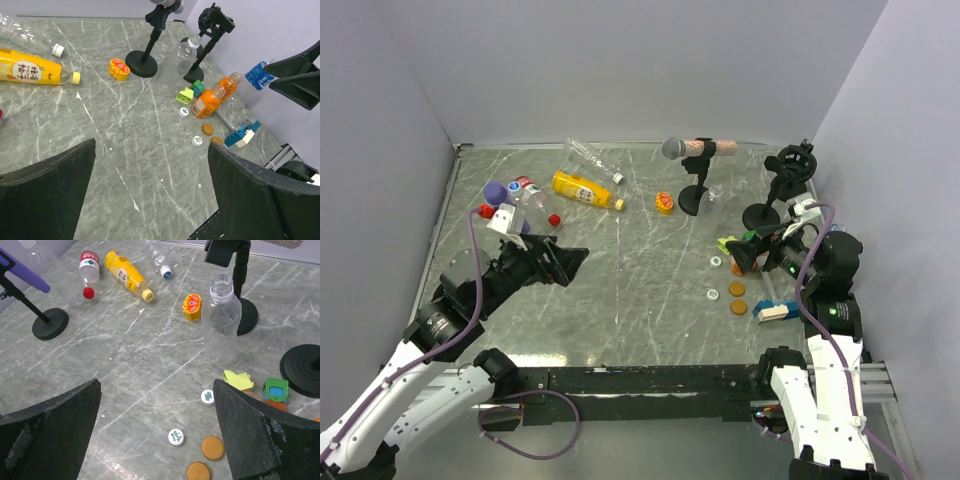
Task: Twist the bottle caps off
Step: Pick up the plastic bottle from the corner of the board.
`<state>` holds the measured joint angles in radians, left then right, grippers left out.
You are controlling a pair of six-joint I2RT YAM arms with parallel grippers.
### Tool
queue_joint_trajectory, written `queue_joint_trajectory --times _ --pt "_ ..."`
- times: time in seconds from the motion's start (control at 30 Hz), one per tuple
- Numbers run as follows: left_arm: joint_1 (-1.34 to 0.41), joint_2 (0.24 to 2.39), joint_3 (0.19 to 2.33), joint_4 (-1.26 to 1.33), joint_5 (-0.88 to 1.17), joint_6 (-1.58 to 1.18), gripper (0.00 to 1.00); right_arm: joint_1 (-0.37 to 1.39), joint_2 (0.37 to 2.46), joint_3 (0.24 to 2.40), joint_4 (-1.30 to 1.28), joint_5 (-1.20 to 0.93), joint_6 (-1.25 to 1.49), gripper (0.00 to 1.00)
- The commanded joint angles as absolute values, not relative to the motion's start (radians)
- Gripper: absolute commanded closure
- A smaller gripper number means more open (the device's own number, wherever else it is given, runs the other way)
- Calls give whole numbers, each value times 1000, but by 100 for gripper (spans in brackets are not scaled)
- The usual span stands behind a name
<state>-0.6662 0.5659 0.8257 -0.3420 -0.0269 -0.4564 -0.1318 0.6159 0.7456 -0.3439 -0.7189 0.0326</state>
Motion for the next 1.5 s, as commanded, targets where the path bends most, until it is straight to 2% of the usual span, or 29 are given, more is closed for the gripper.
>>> queue_joint_trajectory --times 0.0,0.5,0.77,0.9,1.03,1.47 --pt "-663 595 880 -339 -28 -422 3 -138 609 739 -293 -718 46 1" --pt "-663 741 972 -325 -26 -342 3 -138 620 738 -284 -735 49 1" --pt "-615 1069 1202 -410 -9 -288 3 -137 634 719 -388 -926 -268 1" --pt "-491 1228 1276 -370 164 -331 3 -137 630 709 -393 -994 -301 1" --pt "-430 1409 1383 -356 224 -370 3 -135 644 706 -394 -1000 -305 1" --pt "-387 1876 1657 -434 -55 -507 4 -117 657 710 -405 -970 -311 1"
